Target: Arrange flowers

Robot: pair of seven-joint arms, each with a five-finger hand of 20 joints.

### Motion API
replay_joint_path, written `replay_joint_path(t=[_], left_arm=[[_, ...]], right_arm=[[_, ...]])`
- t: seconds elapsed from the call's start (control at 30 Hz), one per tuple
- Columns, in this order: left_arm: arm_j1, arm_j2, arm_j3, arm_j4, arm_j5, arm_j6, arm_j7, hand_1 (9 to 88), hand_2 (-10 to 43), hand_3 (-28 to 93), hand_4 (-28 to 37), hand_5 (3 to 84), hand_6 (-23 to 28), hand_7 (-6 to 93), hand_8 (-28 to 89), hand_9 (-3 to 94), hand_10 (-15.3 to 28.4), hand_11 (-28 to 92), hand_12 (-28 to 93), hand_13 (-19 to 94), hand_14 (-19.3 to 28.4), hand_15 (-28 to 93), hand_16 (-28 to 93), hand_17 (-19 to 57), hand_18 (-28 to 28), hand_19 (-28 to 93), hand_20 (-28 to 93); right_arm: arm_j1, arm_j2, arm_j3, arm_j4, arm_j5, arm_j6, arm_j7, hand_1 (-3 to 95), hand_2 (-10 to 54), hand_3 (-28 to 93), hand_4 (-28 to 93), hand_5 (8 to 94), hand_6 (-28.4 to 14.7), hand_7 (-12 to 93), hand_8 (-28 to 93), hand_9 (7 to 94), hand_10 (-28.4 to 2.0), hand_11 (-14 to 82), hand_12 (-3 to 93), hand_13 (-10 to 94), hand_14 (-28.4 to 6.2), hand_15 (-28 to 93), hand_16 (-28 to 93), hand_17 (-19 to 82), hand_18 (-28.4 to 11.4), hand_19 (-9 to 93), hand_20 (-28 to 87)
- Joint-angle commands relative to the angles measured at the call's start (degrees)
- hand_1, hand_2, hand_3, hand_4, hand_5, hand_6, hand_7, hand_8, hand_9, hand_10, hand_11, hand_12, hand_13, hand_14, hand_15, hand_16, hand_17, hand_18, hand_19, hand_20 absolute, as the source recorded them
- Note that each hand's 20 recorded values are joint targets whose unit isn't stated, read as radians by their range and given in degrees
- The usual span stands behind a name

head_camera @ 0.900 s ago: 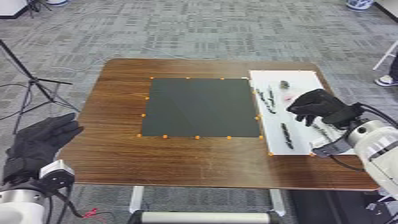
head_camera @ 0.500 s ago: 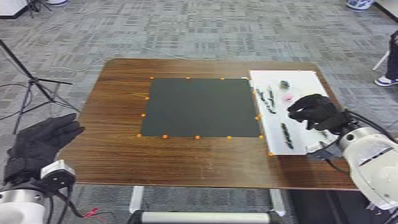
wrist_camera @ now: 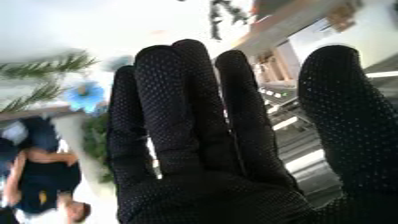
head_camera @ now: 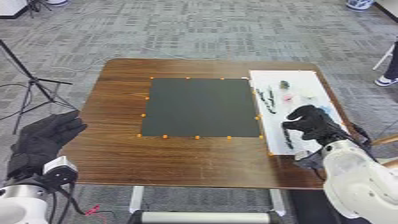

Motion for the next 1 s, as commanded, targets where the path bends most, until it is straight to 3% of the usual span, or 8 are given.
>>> replay_joint_path(t=[0.03, 0.07, 0.2, 0.33, 0.4, 1.0], left_arm=[[-0.4, -0.41, 0.35, 0.14, 0.2, -0.68, -0.04, 25.9, 5.1, 85, -23.1, 54.1, 14.1, 18.1, -11, 45.7, 21.4, 38, 11, 33, 24.2, 56, -10, -5.6, 17.8, 46, 11], [-0.8, -0.94, 0.37, 0.24, 0.82, -1.08, -0.93, 25.9, 5.1, 85, -23.1, 54.1, 14.1, 18.1, -11, 45.7, 21.4, 38, 11, 33, 24.2, 56, -10, -5.6, 17.8, 46, 11], [-1.4, -1.22, 0.61, 0.37, 1.29, -1.36, -1.56, 25.9, 5.0, 85, -23.1, 54.1, 14.1, 18.2, -11, 45.8, 21.4, 38, 11, 33, 24.2, 56, -10, -5.6, 17.8, 46, 11], [-1.7, -0.47, 1.15, 0.61, 0.36, -1.15, -0.41, 25.9, 5.1, 85, -23.1, 54.1, 14.1, 18.1, -11, 45.9, 21.4, 38, 11, 33, 24.3, 56, -10, -5.6, 17.8, 46, 11], [-2.2, -1.21, 1.22, 0.63, 1.38, -1.78, -1.82, 26.0, 5.1, 85, -23.1, 54.2, 14.1, 18.1, -11, 45.9, 21.4, 38, 11, 33, 24.3, 56, -10, -5.6, 17.8, 46, 11], [-2.9, -1.46, 1.27, 0.82, 1.42, -1.98, -1.61, 25.9, 4.8, 86, -22.8, 54.1, 14.1, 18.2, -11, 45.8, 21.4, 38, 11, 33, 24.3, 56, -10, -5.6, 17.9, 46, 11]], right_arm=[[5.2, -0.9, -7.0, 2.1, -9.6, 1.6, 7.3, 32.6, -3.9, 81, -25, 50.1, -3.3, 33, -18, 57.1, -16.8, 32.7, 17.9, 55, -14.8, 71, 18, 19, -22.4, 79, 14], [4.5, -1.1, -6.5, 2.0, -9.1, 1.6, 7.5, 32.8, -4.1, 81, -25, 50.2, -3.3, 33, -18, 57.1, -16.8, 32.7, 17.8, 55, -14.8, 71, 17, 19, -22.3, 79, 13], [6.1, -1.7, -9.2, 3.0, -11.3, 2.4, 9.7, 33.3, -4.4, 80, -25, 51.3, -3.1, 34, -19, 57.0, -17.1, 32.3, 17.5, 55, -15.1, 71, 17, 19, -22.4, 79, 12], [10.9, -2.7, -15.9, 4.8, -16.5, 5.0, 13.9, 33.4, -4.7, 80, -25, 51.9, -3.2, 34, -19, 57.3, -17.4, 31.6, 17.1, 55, -15.1, 71, 17, 19, -22.6, 80, 11], [10.4, -3.2, -16.3, 4.9, -17.8, 4.1, 15.1, 33.7, -4.8, 80, -25, 52.3, -3.3, 34, -19, 57.9, -17.4, 31.6, 17.1, 56, -15.1, 71, 16, 20, -22.7, 80, 10], [15.0, -5.7, -24.2, 8.9, -18.8, 3.5, 18.1, 34.9, -5.6, 80, -25, 52.9, -3.6, 34, -19, 58.4, -17.6, 32.2, 17.1, 56, -15.1, 71, 16, 20, -22.9, 84, 3]])
